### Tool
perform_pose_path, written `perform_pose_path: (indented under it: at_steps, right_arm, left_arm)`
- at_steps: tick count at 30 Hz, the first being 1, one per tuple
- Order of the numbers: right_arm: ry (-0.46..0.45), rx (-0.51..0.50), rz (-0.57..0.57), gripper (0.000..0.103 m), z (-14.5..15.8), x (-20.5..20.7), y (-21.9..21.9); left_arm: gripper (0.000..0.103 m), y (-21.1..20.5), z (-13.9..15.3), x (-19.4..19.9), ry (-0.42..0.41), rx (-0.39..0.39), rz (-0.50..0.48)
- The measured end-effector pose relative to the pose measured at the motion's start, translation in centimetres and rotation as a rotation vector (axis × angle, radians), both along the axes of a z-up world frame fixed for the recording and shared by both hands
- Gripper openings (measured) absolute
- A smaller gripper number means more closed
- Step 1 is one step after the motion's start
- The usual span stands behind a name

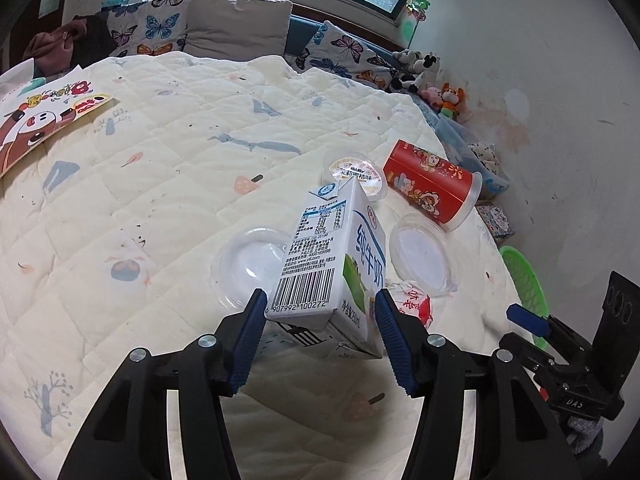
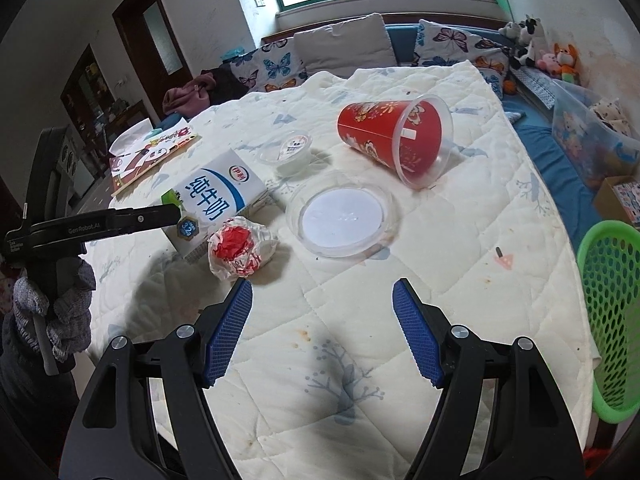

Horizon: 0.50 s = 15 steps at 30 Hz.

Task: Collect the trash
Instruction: 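Grasp the red-and-white wrapped ball with the right tool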

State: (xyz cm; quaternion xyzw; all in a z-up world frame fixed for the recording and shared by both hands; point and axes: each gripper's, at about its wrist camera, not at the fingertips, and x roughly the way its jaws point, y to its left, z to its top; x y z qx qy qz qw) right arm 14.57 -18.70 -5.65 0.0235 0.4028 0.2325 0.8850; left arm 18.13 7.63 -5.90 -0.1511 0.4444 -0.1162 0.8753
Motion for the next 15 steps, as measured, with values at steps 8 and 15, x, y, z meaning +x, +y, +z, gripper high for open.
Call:
perform_pose_path:
  at_steps: [8,15]
  right_arm:
    - [0.006,0.001,0.023,0.073,-0.2,0.1,1.1]
    - [0.013,0.001,0.047,0.073,-0.6,0.3,2.1]
  left_arm:
    - [0.049,0.0,0.2,-0.5,-0.027,0.001,0.025]
    - [0.047,-0.5,2.4,-1.4,-0.12,0.099,0.011]
